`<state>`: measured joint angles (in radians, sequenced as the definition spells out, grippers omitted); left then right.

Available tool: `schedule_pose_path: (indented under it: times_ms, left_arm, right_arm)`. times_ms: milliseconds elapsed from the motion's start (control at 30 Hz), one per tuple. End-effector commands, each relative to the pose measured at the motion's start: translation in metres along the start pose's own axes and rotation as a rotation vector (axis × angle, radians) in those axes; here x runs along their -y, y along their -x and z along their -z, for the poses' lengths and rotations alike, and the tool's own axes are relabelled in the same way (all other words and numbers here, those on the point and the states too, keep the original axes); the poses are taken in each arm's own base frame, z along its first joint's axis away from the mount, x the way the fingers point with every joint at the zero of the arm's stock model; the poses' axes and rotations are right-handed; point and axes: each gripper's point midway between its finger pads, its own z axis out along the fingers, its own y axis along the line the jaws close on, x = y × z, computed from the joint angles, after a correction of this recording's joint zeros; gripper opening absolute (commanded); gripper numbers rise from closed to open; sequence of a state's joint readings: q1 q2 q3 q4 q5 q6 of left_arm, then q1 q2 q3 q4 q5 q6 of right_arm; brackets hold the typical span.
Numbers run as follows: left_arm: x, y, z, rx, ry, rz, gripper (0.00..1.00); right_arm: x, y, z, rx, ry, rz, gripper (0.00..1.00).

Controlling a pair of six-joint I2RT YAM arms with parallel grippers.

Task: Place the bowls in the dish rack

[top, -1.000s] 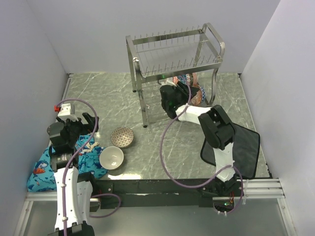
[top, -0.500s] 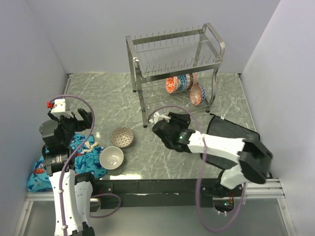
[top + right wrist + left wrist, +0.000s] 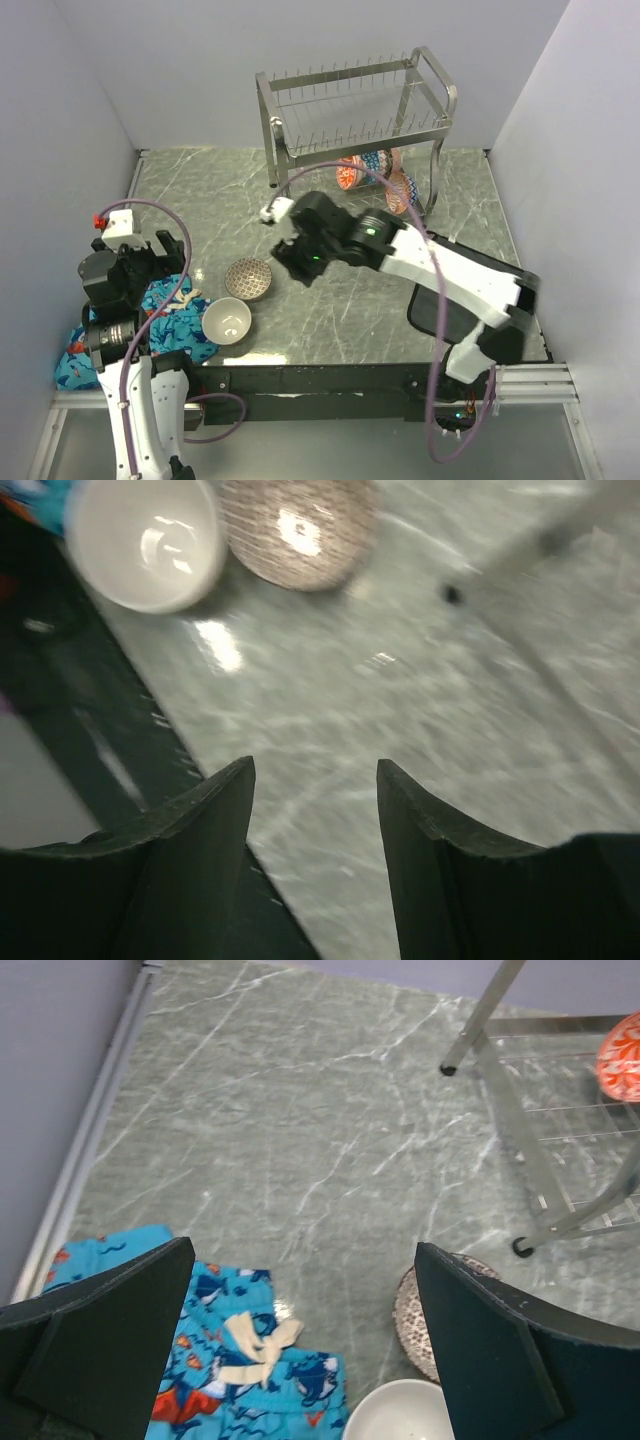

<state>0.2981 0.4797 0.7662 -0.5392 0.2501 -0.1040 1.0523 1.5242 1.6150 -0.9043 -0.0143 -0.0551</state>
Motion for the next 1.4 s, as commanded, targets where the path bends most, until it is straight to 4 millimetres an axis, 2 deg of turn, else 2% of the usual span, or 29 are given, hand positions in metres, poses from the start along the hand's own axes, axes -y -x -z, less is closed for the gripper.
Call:
schedule_pose_path:
  times_ms: [0, 33, 67, 133, 200, 267, 333, 367, 400, 433, 500, 533, 567, 600, 633, 667, 700, 733, 800, 833, 867, 900, 933, 1000, 1133, 1233, 1300, 1333, 1367]
  left_arm:
    - [-0.011, 0.019, 0.014, 0.031, 0.074, -0.066, 1.00]
    - [-0.015, 0.024, 0.017, 0.041, 0.094, -0.073, 0.99]
    - [-0.018, 0.027, 0.019, 0.046, 0.117, -0.078, 0.99]
    - [-0.023, 0.034, 0.022, 0.062, 0.147, -0.092, 0.99]
    - [-0.033, 0.040, 0.024, 0.072, 0.205, -0.092, 0.99]
    - [-0.037, 0.048, 0.028, 0.089, 0.235, -0.097, 0.99]
    - [-0.039, 0.049, 0.031, 0.091, 0.238, -0.133, 0.99]
    - [-0.038, 0.050, 0.032, 0.102, 0.237, -0.135, 0.99]
    - [-0.035, 0.048, 0.032, 0.101, 0.221, -0.136, 0.99]
    - [-0.034, 0.049, 0.032, 0.105, 0.215, -0.133, 0.99]
    - [-0.032, 0.046, 0.032, 0.104, 0.206, -0.122, 0.99]
    - [-0.032, 0.043, 0.032, 0.099, 0.202, -0.117, 0.99]
    - [-0.032, 0.043, 0.032, 0.099, 0.202, -0.116, 0.99]
    - [-0.030, 0.039, 0.031, 0.096, 0.194, -0.081, 0.99]
    - [-0.029, 0.039, 0.032, 0.100, 0.186, -0.078, 0.99]
    - [-0.029, 0.037, 0.031, 0.098, 0.187, -0.076, 0.99]
    - [-0.029, 0.035, 0.030, 0.093, 0.183, -0.073, 1.00]
    - [-0.028, 0.033, 0.030, 0.090, 0.177, -0.071, 0.99]
    - [-0.028, 0.031, 0.028, 0.091, 0.176, -0.062, 0.99]
    - [-0.028, 0.030, 0.027, 0.093, 0.175, -0.059, 0.99]
    - [-0.027, 0.029, 0.026, 0.087, 0.169, -0.055, 1.00]
    - [-0.027, 0.028, 0.025, 0.086, 0.168, -0.045, 1.00]
    - [-0.027, 0.028, 0.025, 0.085, 0.163, -0.040, 0.99]
    - [-0.025, 0.028, 0.024, 0.080, 0.153, -0.040, 0.99]
    - [-0.027, 0.026, 0.023, 0.068, 0.156, -0.059, 0.99]
    - [-0.028, 0.027, 0.022, 0.058, 0.159, -0.066, 0.99]
    - [-0.028, 0.027, 0.022, 0.055, 0.157, -0.069, 0.99]
    - [-0.028, 0.026, 0.021, 0.052, 0.157, -0.069, 0.99]
    - [-0.028, 0.026, 0.021, 0.053, 0.155, -0.070, 0.99]
  right_arm:
    - [-0.066, 0.007, -0.027, -0.094, 0.232, -0.096, 0.59]
    - [-0.081, 0.006, -0.031, -0.109, 0.256, -0.095, 0.59]
    - [-0.090, 0.000, -0.040, -0.143, 0.271, -0.091, 0.59]
    - [-0.107, -0.011, -0.047, -0.185, 0.266, -0.097, 0.58]
    - [-0.112, -0.024, -0.058, -0.233, 0.251, -0.109, 0.58]
    - [-0.102, -0.031, -0.074, -0.264, 0.169, -0.132, 0.57]
    - [-0.094, -0.028, -0.085, -0.258, 0.125, -0.097, 0.54]
    - [-0.089, -0.030, -0.100, -0.268, 0.092, -0.074, 0.53]
    - [-0.090, -0.023, -0.106, -0.254, 0.101, -0.051, 0.50]
    - [-0.092, -0.020, -0.112, -0.249, 0.138, 0.044, 0.32]
    - [-0.083, -0.019, -0.128, -0.250, 0.102, 0.118, 0.30]
    - [-0.078, -0.019, -0.133, -0.237, 0.097, 0.186, 0.30]
    - [-0.071, 0.002, -0.130, -0.130, 0.061, 0.218, 0.31]
    - [-0.058, -0.013, -0.135, -0.138, 0.002, 0.260, 0.31]
    - [-0.053, -0.010, -0.133, -0.104, -0.007, 0.323, 0.35]
    - [-0.052, 0.005, -0.123, -0.024, -0.017, 0.342, 0.38]
    - [-0.050, -0.003, -0.122, -0.034, -0.015, 0.360, 0.41]
    - [-0.051, -0.004, -0.119, -0.034, -0.004, 0.361, 0.56]
    - [-0.056, -0.003, -0.108, -0.045, 0.026, 0.322, 0.75]
    - [-0.065, -0.004, -0.104, -0.062, 0.088, 0.239, 0.76]
    - [-0.069, -0.023, -0.105, -0.161, 0.128, 0.189, 0.75]
    - [-0.075, -0.015, -0.101, -0.166, 0.161, 0.123, 0.74]
    - [-0.091, -0.020, -0.099, -0.213, 0.238, -0.011, 0.71]
    - [-0.098, -0.029, -0.103, -0.269, 0.295, -0.159, 0.70]
    - [-0.127, -0.020, -0.103, -0.289, 0.410, -0.292, 0.66]
    - [-0.125, -0.021, -0.113, -0.319, 0.372, -0.388, 0.55]
    - [-0.120, -0.017, -0.118, -0.329, 0.389, -0.444, 0.53]
    - [-0.120, -0.021, -0.129, -0.355, 0.394, -0.469, 0.53]
    - [-0.119, -0.018, -0.133, -0.354, 0.407, -0.487, 0.52]
